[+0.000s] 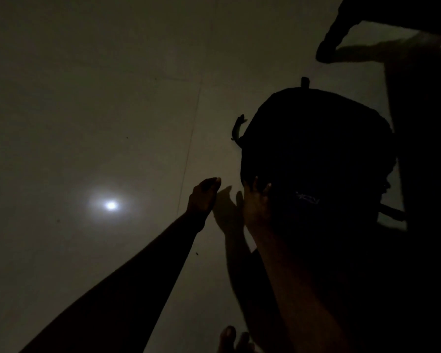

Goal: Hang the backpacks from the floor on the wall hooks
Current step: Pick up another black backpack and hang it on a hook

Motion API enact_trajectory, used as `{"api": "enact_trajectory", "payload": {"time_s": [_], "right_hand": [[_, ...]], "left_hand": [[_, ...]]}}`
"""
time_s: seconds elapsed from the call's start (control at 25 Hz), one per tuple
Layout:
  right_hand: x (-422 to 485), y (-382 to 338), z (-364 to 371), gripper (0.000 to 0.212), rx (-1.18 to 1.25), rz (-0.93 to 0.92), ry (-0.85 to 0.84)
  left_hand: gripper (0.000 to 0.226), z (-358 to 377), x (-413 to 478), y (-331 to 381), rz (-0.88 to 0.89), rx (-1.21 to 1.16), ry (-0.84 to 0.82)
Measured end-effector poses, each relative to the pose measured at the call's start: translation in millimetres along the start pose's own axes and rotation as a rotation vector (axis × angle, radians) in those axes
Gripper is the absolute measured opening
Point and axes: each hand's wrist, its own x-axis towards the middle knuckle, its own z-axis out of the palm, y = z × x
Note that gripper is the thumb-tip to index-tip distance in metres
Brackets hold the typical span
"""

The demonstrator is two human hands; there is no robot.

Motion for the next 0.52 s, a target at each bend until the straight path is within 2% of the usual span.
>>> {"api": "enact_trajectory", "payload": {"time_s": [0.08,0.16,0.24,0.28,0.32,0.44,0.48,0.52], "right_hand": [[-15.1,-1.0,-30.3,0.057,0.137,-0.066,-0.079],[-36.8,-1.9,-69.1,0.058,0.302,-0.129,-0.027],[-62.8,-6.7,-118.1,0.06,0.393,-0.221,0.017],[-73.4,-10.3,-144.6,0.06,0.434,-0.261,-0.007],[-91.7,-16.9,-188.8,0.058,0.581,-0.257,-0.067],[-137.2,-35.5,-300.1,0.043,1.381,-0.082,-0.207],[-153.1,-38.4,-343.3,0.041,1.55,0.057,-0.264],[-170.3,-37.8,-378.7,0.039,1.588,0.142,-0.314]], "left_hand": [[0.047,-13.3,-25.5,7.7,-0.029,-0.037,0.032],[0.046,-30.7,-59.6,32.2,-0.044,-0.07,0.063],[0.045,-49.2,-101.1,68.2,-0.057,-0.093,0.087],[0.045,-59.1,-121.3,89.5,-0.05,-0.105,0.111],[0.044,-72.9,-153.9,122.7,-0.057,-0.118,0.13],[0.042,-98.7,-238.5,197.8,-0.01,-0.139,0.168],[0.041,-108.3,-271.9,227.4,-0.014,-0.138,0.2],[0.041,-114.9,-305.5,252.7,-0.006,-0.147,0.221]]}}
